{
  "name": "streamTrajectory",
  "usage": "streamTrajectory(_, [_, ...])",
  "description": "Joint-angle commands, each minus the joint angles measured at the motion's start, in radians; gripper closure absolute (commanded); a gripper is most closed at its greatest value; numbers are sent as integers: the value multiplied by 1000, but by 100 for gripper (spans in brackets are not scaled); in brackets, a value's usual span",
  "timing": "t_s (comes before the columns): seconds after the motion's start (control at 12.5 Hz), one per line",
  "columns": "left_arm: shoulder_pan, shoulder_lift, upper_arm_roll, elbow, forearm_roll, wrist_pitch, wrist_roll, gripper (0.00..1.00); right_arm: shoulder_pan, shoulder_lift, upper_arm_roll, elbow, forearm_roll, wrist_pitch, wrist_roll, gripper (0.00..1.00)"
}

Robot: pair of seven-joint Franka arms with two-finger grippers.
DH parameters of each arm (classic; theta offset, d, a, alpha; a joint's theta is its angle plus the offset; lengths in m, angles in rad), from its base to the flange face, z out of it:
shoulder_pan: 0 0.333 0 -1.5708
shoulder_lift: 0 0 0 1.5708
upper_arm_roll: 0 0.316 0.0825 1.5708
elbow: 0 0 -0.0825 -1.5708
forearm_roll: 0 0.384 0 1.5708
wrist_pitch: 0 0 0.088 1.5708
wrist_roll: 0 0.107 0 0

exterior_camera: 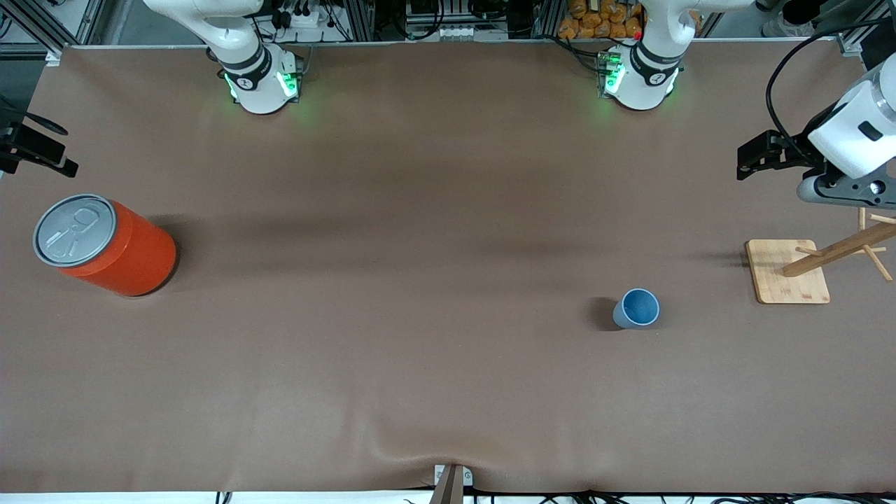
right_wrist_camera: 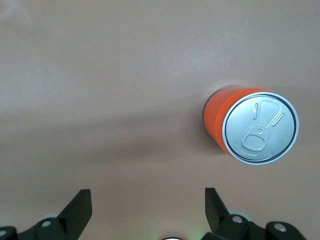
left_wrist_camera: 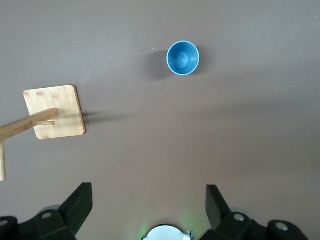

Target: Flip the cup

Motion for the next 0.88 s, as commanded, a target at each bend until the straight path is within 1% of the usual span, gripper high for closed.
streamTrajectory(0.0, [13,-21,5,-7,14,0,0,0,-23,8,9,15,26,-13,-16,0])
streamTrajectory(0.16, [41,-23,0,-7,3,0,-23,0,-25,8,9,15,26,-14,-16,0])
streamTrajectory(0.4, [35,-24,-6,-8,2,0,-56,0,-25,8,9,15,28,-13,-16,0])
streamTrajectory(0.8, [32,-23,-6,-8,2,0,-56,0,-25,8,9,15,28,-14,-16,0])
